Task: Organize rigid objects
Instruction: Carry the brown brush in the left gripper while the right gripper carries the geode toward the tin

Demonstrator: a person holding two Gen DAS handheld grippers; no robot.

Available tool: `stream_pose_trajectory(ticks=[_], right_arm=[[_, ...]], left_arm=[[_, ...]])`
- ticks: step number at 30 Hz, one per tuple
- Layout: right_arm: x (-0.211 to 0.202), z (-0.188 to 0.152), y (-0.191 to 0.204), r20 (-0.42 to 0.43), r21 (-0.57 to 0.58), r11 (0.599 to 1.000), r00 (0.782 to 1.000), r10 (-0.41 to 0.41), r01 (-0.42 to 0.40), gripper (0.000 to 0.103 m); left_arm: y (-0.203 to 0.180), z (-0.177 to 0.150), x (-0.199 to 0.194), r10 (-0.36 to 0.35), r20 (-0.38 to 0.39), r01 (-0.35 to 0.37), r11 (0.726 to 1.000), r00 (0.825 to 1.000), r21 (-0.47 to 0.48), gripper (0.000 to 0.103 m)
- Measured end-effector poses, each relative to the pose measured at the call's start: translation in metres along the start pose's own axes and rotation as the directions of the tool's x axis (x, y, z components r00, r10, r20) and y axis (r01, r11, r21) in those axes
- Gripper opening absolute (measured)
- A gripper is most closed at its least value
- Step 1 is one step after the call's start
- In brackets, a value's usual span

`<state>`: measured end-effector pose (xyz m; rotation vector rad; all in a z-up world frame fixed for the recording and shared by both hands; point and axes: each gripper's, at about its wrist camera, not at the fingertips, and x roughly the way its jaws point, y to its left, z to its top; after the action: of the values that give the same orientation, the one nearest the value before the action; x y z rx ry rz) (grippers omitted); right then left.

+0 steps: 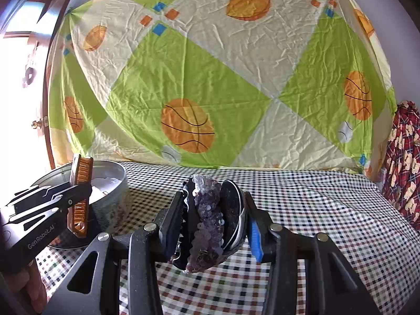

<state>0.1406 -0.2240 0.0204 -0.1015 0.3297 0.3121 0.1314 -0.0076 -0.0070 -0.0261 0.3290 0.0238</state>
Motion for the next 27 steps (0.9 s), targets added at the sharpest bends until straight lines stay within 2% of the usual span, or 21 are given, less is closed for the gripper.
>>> stream_pose_trajectory(ticks=[27], right_arm=[[0.001,-0.001,0.06,-0.011,-0.037,0.993,0.993,0.115,-0.115,0.046]], left_arm=[[0.041,-0.006,-0.022,0.059,0.037,-0.057,0.996,0.998,-0.071,0.013]])
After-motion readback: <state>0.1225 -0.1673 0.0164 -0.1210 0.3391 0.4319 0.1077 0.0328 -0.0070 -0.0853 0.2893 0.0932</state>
